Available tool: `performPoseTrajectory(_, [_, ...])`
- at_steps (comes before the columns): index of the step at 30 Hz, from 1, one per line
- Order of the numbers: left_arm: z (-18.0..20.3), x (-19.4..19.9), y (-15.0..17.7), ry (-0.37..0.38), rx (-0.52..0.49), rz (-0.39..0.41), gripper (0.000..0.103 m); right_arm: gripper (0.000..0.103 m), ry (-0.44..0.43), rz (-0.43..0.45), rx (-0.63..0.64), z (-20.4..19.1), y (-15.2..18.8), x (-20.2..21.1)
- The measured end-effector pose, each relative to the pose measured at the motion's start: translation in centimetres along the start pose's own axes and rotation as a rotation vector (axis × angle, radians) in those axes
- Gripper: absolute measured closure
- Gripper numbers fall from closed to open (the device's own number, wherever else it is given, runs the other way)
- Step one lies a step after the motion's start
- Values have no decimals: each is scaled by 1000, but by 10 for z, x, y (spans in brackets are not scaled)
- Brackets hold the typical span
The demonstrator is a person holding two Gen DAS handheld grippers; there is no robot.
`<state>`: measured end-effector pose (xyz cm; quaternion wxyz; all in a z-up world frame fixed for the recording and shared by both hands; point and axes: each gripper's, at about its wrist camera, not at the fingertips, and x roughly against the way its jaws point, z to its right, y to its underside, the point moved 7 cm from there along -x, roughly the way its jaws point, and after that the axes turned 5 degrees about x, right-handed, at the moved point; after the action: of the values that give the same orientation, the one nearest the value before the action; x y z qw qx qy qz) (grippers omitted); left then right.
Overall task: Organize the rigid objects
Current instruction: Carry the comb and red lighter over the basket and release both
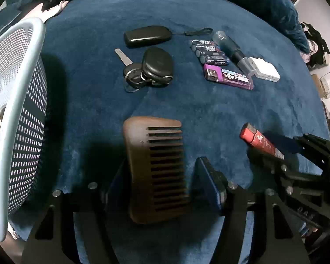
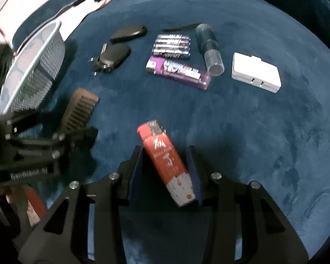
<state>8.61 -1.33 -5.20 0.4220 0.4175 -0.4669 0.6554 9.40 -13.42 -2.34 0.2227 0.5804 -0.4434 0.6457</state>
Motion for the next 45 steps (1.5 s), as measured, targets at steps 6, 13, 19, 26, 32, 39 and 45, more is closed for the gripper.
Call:
performPoseTrajectory(6, [3,3,3,-31,-8,3,54,67,-30,3,9,-2,11,3])
performPoseTrajectory(13, [5,23,11,2,-11,19,54,79,-50,65,-85,0,14,14])
performPoseTrajectory(19, [15,46,19,12,-48,52,54,79,-40,137,-204,0,20,28])
performPoseTrajectory(26, [16,76,19,25,-66,103,54,79,-28,189,-342,0,46,49])
performPoseTrajectory(32, [6,109,21,49,-68,152,54,79,-52,222,-382,-22,47,59])
performPoseTrajectory(39, [-26,138,18,40,-29,200,54,79,-34,219,-359,-52,40,65])
performPoseTrajectory(45, [-71,160,10,17,34,248,54,79,-24,223,-323,-81,20,69])
